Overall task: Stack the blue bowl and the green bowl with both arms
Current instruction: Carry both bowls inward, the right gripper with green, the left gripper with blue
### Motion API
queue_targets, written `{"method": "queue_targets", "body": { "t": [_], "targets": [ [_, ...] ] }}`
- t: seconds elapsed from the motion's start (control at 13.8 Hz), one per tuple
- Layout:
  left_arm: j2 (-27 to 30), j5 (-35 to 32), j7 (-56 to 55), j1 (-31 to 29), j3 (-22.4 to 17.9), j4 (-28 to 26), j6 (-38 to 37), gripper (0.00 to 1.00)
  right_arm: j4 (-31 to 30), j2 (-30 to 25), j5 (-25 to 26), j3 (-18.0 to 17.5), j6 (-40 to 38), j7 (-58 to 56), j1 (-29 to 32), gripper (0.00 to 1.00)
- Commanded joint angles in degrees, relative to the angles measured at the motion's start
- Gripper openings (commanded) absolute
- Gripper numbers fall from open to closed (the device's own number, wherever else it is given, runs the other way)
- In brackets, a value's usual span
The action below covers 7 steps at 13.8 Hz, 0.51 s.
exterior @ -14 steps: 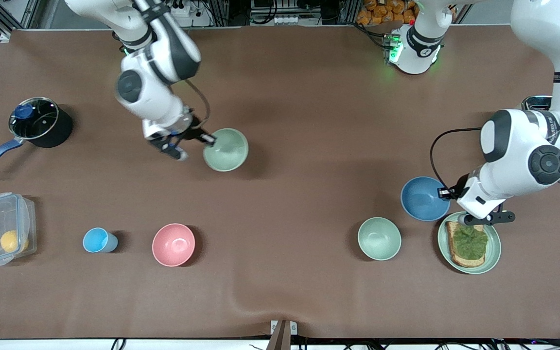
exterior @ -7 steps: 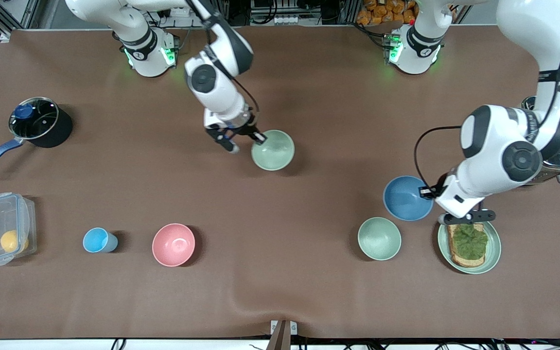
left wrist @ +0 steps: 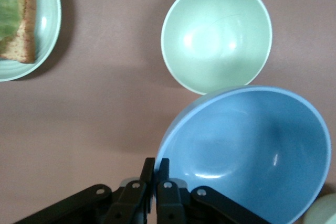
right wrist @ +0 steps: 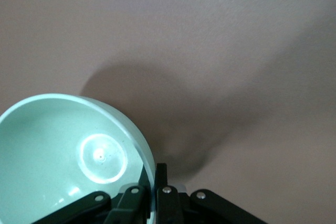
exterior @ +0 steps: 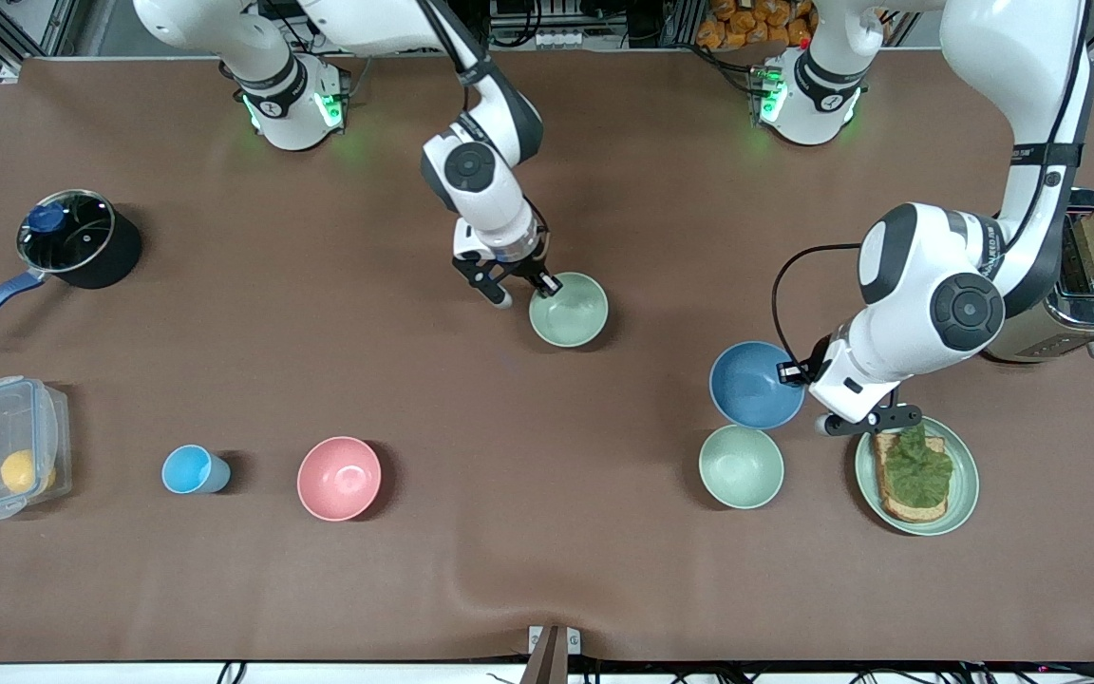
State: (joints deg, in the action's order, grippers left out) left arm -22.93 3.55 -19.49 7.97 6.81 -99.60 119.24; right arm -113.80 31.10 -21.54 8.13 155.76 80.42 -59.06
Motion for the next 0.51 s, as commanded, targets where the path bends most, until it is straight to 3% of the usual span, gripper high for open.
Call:
{"method": "queue_targets", "body": {
  "t": [0.0,0.07,0.15,0.44],
  "targets": [
    [-0.4,1.4,-0.4,1.1,0.0,0.5,1.9,0.00,1.9,1.6,0.5,2.4,-0.2,1.7,-1.8,0.27],
    [-0.4,1.5,-0.5,1.5,0.1,0.5,2.0,0.00,2.0,1.5,0.0,2.5,-0.4,2.2,-1.6,0.92],
    [-0.3,2.0,-1.2,2.0,0.3,0.5,2.4,0.00,2.0,1.4,0.0,2.5,-0.5,2.9,-1.5,1.00],
    [0.5,2.7,-5.8,3.9,1.2,0.5,2.5,0.00,2.5,-0.9,-0.2,2.5,-5.3,3.9,1.0,1.00]
  ]
}}
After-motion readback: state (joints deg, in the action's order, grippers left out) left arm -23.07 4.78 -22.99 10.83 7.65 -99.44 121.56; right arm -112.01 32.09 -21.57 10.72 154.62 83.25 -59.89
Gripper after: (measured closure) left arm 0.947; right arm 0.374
